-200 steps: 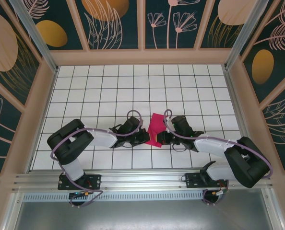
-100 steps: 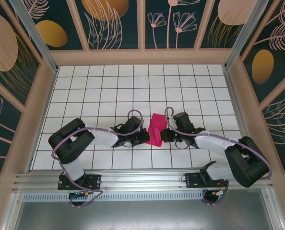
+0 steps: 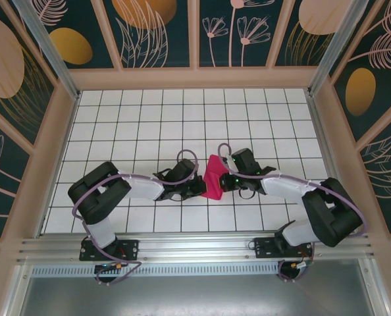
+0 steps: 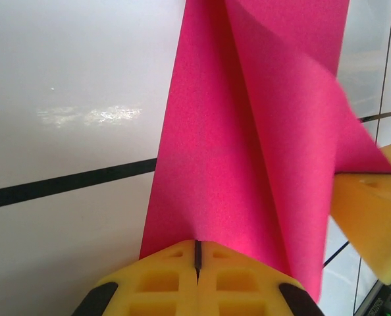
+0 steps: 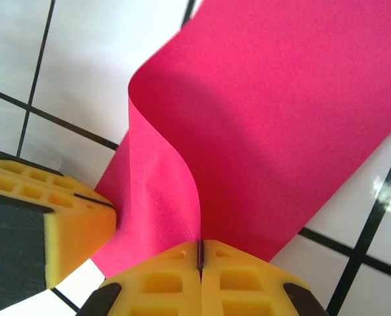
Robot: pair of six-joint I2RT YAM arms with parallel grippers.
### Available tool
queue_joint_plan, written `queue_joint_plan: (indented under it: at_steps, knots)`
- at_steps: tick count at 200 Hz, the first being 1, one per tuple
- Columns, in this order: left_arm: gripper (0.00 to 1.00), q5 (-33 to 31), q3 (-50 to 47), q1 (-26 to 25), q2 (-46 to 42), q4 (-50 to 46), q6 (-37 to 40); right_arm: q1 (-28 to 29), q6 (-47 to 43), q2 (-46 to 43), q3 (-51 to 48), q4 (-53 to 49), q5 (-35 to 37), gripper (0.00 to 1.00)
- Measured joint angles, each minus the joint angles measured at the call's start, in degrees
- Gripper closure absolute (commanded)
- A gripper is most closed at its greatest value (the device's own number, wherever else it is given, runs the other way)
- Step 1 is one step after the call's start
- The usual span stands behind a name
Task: Fold a paper plane with a square sheet of paper (pick it up from the middle)
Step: Fold the triangle a second time at the center of the table.
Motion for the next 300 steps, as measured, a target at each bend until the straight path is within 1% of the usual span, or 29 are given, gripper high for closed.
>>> queue_joint_plan:
  at_steps: [29, 55, 67, 99, 112, 124, 129, 141, 149, 183, 193, 224, 245, 268, 300]
  knots:
    - [0.95, -0.76, 0.26, -0.11, 0.0, -0.48, 0.37, 0.55, -2.71, 1.9, 4.79, -2.4, 2.27, 1.0]
    - [0.93, -2.54, 0.96, -0.37, -0.13, -1.86, 0.87, 0.68, -2.89, 4.28, 5.66, -3.91, 2.51, 1.0]
    - [0.88, -3.23, 1.05, -0.37, -0.37, -2.36, 1.25, 1.11, -2.67, 4.85, 5.66, -4.81, 2.51, 1.0]
    - [0.84, -5.18, 1.05, -0.37, -1.73, -4.68, 1.75, 2.95, -2.21, 4.85, 5.64, -5.27, 2.29, 1.0]
    - [0.82, -6.51, 1.05, -0.37, -3.39, -6.32, 1.84, 3.65, -1.4, 4.57, 5.64, -5.16, 2.03, 1.0]
    - [0.77, -8.48, 0.92, -0.37, -5.97, -7.65, 1.73, 4.46, -0.44, 4.07, 5.6, -4.74, 1.46, 1.0]
    - [0.76, -9.2, 0.7, -0.37, -7.26, -8.02, 1.75, 4.87, 0.13, 3.87, 5.57, -4.46, 1.18, 1.0]
    - [0.79, -11.87, -0.33, -0.35, -11.34, -8.76, 1.09, 6.23, 1.42, 3.56, 5.55, -3.56, 0.7, 1.0]
    - [0.8, -13.57, -1.22, -0.35, -14.34, -9.44, 0.68, 7.3, 2.38, 3.56, 5.55, -2.89, 0.59, 1.0]
    - [0.8, -21.62, -5.09, -0.35, -26.4, -13.49, -1.03, 12.22, 8.15, 3.06, 5.49, 0.85, 0.74, 1.0]
    - [0.78, -23.93, -5.92, -0.35, -29.29, -15.28, -1.42, 13.51, 9.81, 2.4, 5.49, 2.19, 1.03, 1.0]
    - [0.78, -28.85, -8.28, -0.04, -36.59, -18.34, -2.36, 15.52, 15.15, 0.17, 5.49, 6.58, 1.95, 1.0]
    - [0.79, -30.45, -9.4, 0.2, -38.49, -19.26, -2.95, 16.28, 17.14, -0.98, 5.49, 7.93, 3.41, 1.0]
    - [0.8, -30.8, -10.01, 0.2, -38.27, -19.43, -2.95, 16.79, 18.03, -0.85, 5.42, 8.44, 3.54, 1.0]
    - [0.83, -27.56, -10.36, 0.28, -34.8, -17.33, -2.91, 18.01, 18.97, -0.33, 3.98, 8.63, 3.74, 1.0]
